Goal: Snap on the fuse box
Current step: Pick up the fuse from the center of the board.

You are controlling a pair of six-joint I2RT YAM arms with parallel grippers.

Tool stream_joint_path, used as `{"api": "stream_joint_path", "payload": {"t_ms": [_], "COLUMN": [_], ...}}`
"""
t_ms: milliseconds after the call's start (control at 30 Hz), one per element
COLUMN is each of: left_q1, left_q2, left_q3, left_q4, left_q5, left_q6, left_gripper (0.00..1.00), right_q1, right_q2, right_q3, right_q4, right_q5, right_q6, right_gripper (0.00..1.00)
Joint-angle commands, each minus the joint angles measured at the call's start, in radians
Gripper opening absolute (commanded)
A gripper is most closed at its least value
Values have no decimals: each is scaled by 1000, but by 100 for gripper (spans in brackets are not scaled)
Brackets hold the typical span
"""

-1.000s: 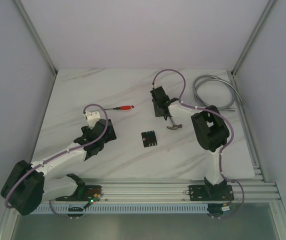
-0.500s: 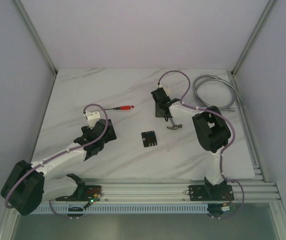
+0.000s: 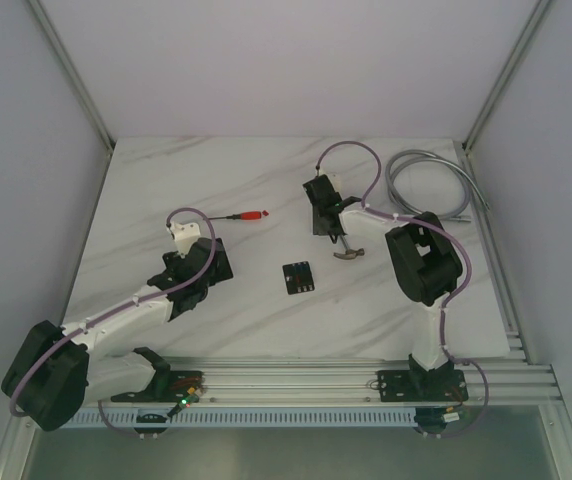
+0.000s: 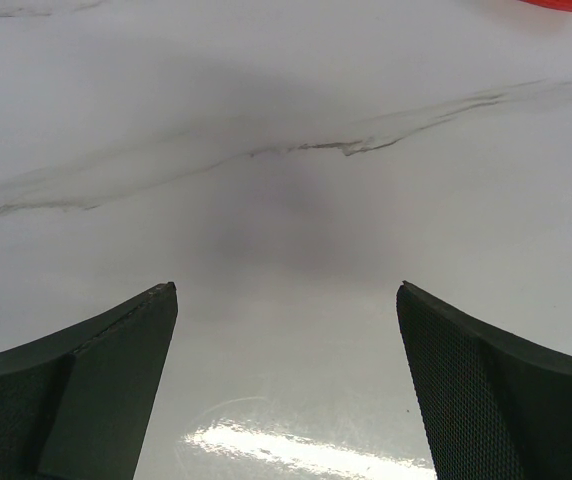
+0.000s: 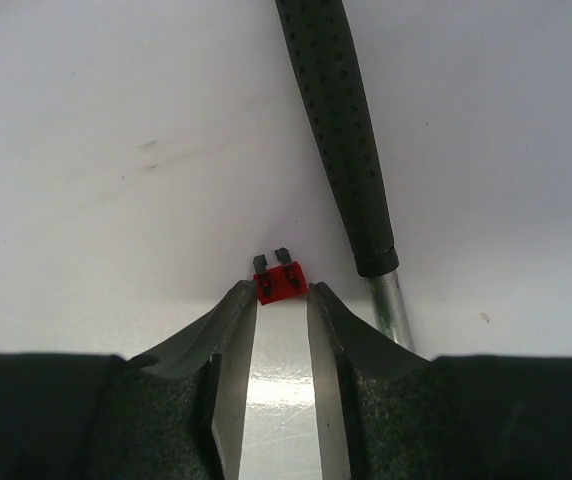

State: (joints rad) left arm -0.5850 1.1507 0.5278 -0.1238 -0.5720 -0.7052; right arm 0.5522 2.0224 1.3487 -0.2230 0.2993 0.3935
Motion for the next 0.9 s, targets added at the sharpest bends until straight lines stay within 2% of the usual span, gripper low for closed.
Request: {"api": "stream_joint_path", "payload": {"t_ms": [0, 167, 333, 467, 633, 867], "left_q1": [4, 4, 4, 4, 5, 5], "left_q2": [-3, -4, -8, -14, -18, -17], "left_q3": [-8, -8, -9, -10, -10, -11], "left_q4": [18, 18, 18, 19, 19, 21], "left_q5": [6, 10, 12, 12, 12, 14], "left_q6": [12, 11, 13, 15, 16, 16], "left_gripper": [100, 100, 100, 100, 100, 100], "right_q1": [-2, -2, -2, -9, -17, -21], "right_q2": [55, 60, 49, 37, 54, 53], "right_q3": [-29, -32, -47, -63, -55, -75], "right_q4": [-93, -94, -81, -42, -30, -40], "right_q5": [-52, -51, -22, -56, -138, -172], "right_q6": [-17, -39, -85, -151, -198, -191], "right_gripper": [33, 31, 38, 39, 38, 33]}}
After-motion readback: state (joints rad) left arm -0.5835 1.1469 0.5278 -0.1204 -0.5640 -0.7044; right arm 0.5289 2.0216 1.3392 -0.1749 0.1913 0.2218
